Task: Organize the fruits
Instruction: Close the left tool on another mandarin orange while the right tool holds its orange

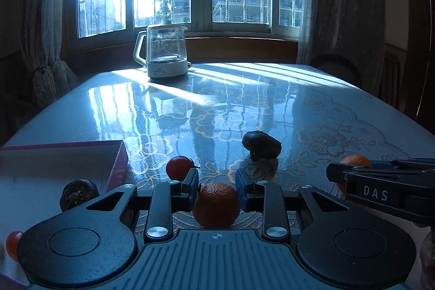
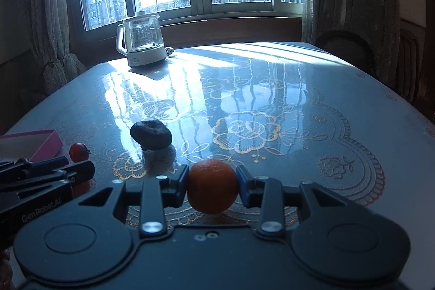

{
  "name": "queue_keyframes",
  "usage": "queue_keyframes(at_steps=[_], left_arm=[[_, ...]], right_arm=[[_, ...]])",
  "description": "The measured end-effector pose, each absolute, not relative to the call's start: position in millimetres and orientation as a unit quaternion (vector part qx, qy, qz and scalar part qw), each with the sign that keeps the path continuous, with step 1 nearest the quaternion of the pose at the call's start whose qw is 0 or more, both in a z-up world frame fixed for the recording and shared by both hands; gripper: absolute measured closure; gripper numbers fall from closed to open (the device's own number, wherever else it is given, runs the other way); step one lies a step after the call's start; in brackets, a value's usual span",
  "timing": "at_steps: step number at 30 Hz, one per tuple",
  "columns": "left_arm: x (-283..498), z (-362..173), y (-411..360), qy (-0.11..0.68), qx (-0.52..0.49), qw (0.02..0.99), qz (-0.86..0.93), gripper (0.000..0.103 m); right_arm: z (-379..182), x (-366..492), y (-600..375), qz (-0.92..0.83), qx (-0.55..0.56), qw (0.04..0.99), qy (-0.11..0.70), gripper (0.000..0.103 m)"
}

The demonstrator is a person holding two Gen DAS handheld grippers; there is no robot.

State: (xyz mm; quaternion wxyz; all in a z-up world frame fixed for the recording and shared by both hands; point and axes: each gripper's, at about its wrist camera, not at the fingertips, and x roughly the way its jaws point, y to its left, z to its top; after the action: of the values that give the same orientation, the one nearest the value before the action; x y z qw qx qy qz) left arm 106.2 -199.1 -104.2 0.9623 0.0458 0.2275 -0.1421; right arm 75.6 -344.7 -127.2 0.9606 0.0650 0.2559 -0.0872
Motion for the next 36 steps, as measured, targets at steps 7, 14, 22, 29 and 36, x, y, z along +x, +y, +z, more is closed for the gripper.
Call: queue_keyframes(at_steps=[7, 14, 22, 29, 36], left_arm=[[106.7, -103.4, -196.5, 0.227, 0.042, 0.961, -0.15, 0.077], [107.6, -105.6, -197.2, 0.235, 0.04, 0.957, -0.165, 0.077], [103.2, -105.2, -200.1, 0.234, 0.053, 0.956, -0.166, 0.074], [104.2, -108.6, -196.8, 0.264, 0.049, 0.951, -0.156, 0.043], [99.7, -111.9, -202.1, 0.283, 0.068, 0.941, -0.171, 0.053]], right_arm=[[-126.5, 75.0, -342.1, -0.081, 0.053, 0.962, 0.256, 0.067], [-126.1, 75.6, -343.0, -0.084, 0.055, 0.961, 0.259, 0.067], [-126.6, 75.8, -344.9, -0.086, 0.063, 0.959, 0.261, 0.067], [-127.1, 77.6, -346.5, -0.088, 0.072, 0.958, 0.263, 0.067], [-127.6, 78.6, -345.2, -0.088, 0.07, 0.958, 0.265, 0.067]])
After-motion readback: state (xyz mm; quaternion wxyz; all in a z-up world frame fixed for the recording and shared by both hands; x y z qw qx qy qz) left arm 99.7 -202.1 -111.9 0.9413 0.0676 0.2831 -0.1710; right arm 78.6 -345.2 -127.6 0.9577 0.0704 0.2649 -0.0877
